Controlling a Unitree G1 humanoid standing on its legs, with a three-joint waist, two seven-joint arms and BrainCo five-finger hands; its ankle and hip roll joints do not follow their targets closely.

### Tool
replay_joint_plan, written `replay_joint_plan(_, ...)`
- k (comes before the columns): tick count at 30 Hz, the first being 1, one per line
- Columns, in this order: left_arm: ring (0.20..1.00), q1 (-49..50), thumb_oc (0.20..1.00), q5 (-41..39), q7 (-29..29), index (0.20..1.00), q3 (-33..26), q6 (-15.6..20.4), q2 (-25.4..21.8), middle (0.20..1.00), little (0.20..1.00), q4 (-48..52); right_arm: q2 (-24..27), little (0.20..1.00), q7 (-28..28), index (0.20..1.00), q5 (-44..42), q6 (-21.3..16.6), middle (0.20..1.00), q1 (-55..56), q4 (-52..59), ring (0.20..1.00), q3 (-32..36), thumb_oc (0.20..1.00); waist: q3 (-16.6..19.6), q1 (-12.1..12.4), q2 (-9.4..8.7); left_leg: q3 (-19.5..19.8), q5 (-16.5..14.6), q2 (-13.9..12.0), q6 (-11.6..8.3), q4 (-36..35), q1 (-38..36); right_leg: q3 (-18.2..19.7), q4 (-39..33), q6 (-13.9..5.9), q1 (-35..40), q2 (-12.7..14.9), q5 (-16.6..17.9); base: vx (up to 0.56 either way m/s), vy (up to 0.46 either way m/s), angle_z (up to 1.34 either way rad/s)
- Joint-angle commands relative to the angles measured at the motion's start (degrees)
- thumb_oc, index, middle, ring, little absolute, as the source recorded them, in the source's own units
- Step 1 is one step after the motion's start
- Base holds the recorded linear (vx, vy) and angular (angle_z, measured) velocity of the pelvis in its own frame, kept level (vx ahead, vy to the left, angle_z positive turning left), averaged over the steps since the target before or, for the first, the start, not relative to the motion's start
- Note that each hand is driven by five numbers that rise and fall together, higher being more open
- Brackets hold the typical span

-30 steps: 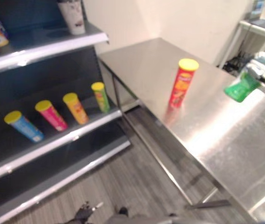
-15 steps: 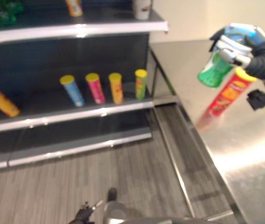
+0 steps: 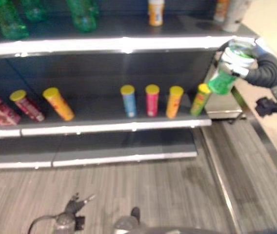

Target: Put the goods on the table back onto the shelves and tidy them up.

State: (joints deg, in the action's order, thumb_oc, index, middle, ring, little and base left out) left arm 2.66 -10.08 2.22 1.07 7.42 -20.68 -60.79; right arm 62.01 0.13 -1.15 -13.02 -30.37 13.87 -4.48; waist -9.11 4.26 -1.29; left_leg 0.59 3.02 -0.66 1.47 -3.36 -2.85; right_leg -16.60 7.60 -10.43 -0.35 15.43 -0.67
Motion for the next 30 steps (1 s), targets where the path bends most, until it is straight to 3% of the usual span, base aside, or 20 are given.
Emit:
replay_joint_plan(1, 1.000, 0.61, 1.000, -0.39, -0.31, 1.000, 1.79, 0.84, -1.10, 1.000, 1.000, 0.11, 3.02, 0.200, -2.96, 0.200, -1.99, -0.70, 0.200, -8.44, -1.36, 0.200, -2.88, 0.200, 1.45, 0.19, -2.38, 0.67, -3.76, 0.05, -4.80, -0.99, 0.54, 3.80, -4.95, 0.88, 0.14, -3.84, 1.05, 0.07, -0.019, 0.28)
replay_joint_plan(4, 1.000, 0.86, 1.000, -0.57, 0.04, 1.000, 1.69, 0.99, -0.40, 1.000, 1.000, -0.27, 3.30, 0.200, -3.35, 0.200, -2.47, -0.74, 0.200, -11.55, -1.95, 0.200, -4.47, 0.200, 1.97, 0.57, -3.24, 1.10, -3.87, 0.58, -4.95, -0.89, 0.61, 3.94, -7.34, 0.65, 1.58, -4.22, 2.07, 0.06, -0.025, 0.58)
replay_joint_plan(10, 1.000, 3.18, 1.000, -1.27, -0.03, 1.000, 2.25, 0.52, 1.32, 1.000, 1.000, -1.66, 3.45, 0.200, -3.39, 0.200, -1.05, 0.28, 0.200, -21.08, -5.94, 0.200, -13.16, 0.200, 4.45, 2.04, -4.29, 1.75, -4.22, -0.75, -5.91, -1.14, -0.60, 1.39, -12.06, 0.68, 6.06, -5.09, 2.47, 0.13, -0.073, 0.14)
replay_joint_plan(15, 1.000, 3.85, 1.000, -1.78, 0.41, 1.000, 2.28, 0.29, 1.32, 1.000, 1.000, -2.88, 2.13, 0.200, -4.21, 0.200, 1.07, 1.65, 0.200, -28.18, -12.98, 0.200, -20.31, 0.200, 5.18, 3.62, -5.01, 2.43, -4.24, -1.44, -6.49, -1.64, -1.00, -0.50, -12.60, 0.69, 7.30, -5.23, 1.79, 0.06, -0.049, 0.22)
replay_joint_plan(17, 1.000, 3.72, 1.000, -2.21, 1.03, 1.000, 2.92, 0.25, 1.15, 1.000, 1.000, -3.85, 0.62, 0.200, -6.20, 0.200, 2.70, 2.91, 0.200, -34.01, -21.91, 0.200, -24.87, 0.200, 5.37, 5.02, -5.36, 3.68, -4.02, -1.65, -7.01, -1.64, -0.37, -2.25, -12.56, 0.83, 7.61, -4.99, 1.52, 0.06, -0.069, 0.37)
replay_joint_plan(30, 1.000, 3.13, 1.000, -2.91, 2.75, 1.000, 5.20, 0.52, 1.13, 1.000, 1.000, -4.72, -4.22, 0.200, -13.08, 0.200, 8.81, 6.56, 0.200, -41.28, -45.64, 0.200, -28.09, 0.200, 5.24, 7.74, -4.86, 7.15, -2.78, -1.27, -7.91, -1.64, 2.48, -7.94, -12.60, 0.84, 8.38, -4.27, 1.17, 0.02, -0.029, 0.28)
